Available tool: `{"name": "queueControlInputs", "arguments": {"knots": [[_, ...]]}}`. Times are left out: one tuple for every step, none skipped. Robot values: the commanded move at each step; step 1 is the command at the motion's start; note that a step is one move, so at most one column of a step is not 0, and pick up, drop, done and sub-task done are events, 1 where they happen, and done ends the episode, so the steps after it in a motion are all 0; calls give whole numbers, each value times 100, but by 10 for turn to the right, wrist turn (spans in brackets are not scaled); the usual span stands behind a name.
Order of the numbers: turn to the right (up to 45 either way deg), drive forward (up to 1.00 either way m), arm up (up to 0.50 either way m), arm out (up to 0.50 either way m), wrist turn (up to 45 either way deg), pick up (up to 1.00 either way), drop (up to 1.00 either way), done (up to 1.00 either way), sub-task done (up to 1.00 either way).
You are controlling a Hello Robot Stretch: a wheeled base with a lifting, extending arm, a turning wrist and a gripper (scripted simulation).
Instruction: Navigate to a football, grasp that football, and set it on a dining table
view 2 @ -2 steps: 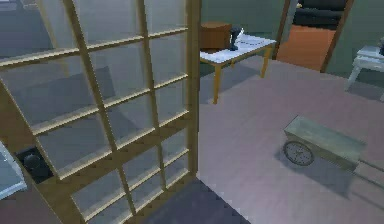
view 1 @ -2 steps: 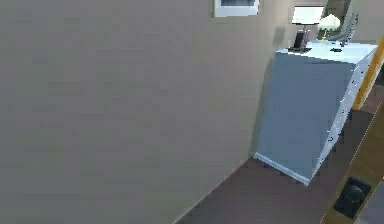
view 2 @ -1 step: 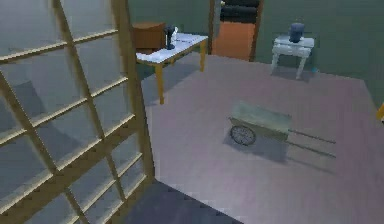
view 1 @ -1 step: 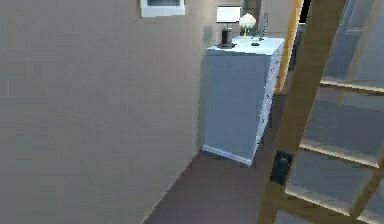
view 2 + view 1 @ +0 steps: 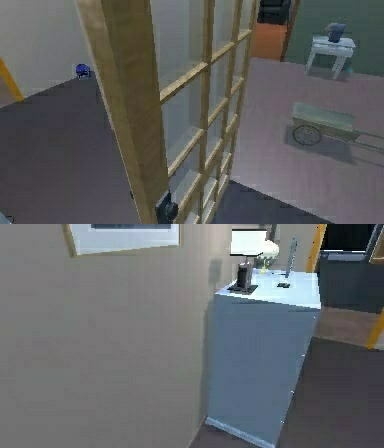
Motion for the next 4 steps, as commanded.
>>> {"name": "queueControlInputs", "arguments": {"knots": [[270, 0, 0, 0, 0, 0, 0, 0, 0], [0, 45, 0, 0, 0, 0, 0, 0, 0], [390, 0, 0, 0, 0, 0, 0, 0, 0], [0, 95, 0, 0, 0, 0, 0, 0, 0]]}}
